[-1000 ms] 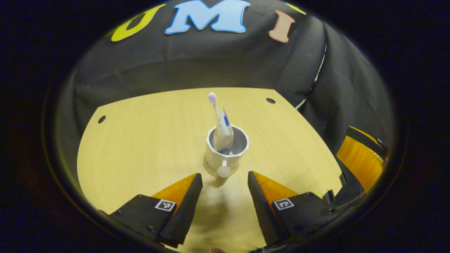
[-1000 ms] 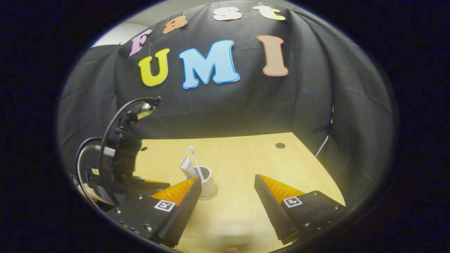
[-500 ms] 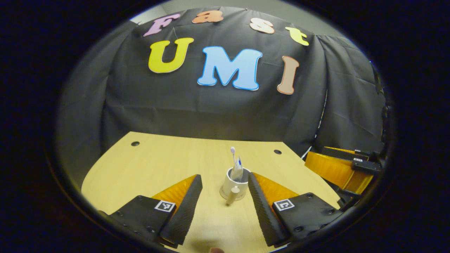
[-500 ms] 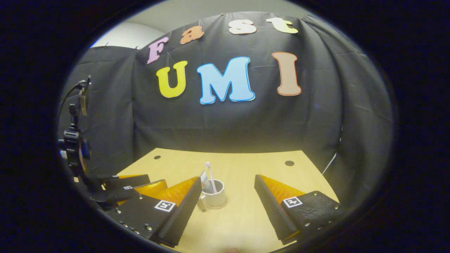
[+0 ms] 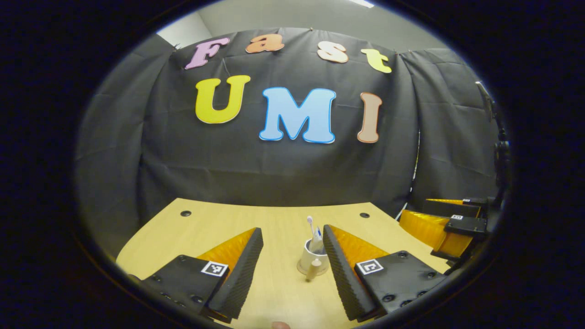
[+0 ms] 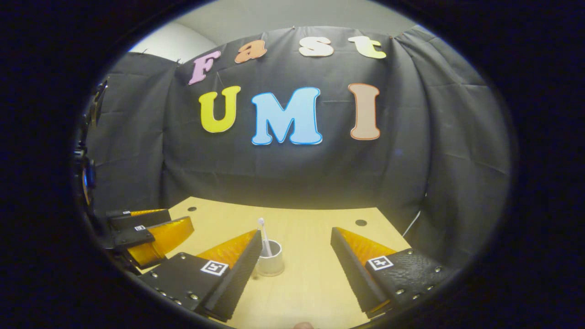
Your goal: Put the toothbrush and toothpaste on the desktop into the cup, then pick up the cup and place it on the coaster on the desktop.
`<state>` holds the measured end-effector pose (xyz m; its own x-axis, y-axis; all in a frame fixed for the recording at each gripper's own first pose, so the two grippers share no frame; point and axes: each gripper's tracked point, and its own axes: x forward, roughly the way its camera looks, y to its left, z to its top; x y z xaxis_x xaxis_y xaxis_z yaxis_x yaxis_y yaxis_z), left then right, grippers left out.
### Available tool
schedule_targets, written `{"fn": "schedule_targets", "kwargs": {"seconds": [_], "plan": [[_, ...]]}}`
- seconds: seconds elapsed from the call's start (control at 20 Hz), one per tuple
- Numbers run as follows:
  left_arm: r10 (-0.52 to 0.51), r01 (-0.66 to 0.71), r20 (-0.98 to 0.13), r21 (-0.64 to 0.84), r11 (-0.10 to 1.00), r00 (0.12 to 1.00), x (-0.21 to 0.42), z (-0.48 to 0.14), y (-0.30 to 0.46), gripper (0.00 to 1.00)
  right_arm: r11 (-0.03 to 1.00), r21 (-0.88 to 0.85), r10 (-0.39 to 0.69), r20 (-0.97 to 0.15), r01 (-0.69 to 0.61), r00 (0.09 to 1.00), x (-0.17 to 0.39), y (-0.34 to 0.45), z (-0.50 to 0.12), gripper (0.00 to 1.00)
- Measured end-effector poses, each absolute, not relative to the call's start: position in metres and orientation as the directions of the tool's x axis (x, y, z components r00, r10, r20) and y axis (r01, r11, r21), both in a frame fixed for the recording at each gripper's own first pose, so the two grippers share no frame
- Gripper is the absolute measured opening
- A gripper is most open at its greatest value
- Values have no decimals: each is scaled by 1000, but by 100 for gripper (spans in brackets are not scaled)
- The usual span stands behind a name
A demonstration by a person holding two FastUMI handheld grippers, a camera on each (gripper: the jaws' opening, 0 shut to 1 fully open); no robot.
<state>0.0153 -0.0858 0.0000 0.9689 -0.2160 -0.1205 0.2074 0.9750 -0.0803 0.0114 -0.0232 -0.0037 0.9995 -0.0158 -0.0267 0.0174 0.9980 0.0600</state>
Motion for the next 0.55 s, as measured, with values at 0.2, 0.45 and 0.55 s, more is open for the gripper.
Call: {"fn": "schedule_targets", "kwargs": {"seconds": [0.2,0.45,0.55], "plan": [[-214,205,-98,-100,974,972,18,-3,-78,87,999,38,-26,-15,27,1000,7,-19,1,95],[-212,205,-85,-81,975,974,25,-2,-72,87,999,30,-28,-18,29,999,10,-12,2,95],[-216,212,-74,-66,975,974,26,0,-72,87,999,29,-29,-18,30,999,12,-9,2,95]]}}
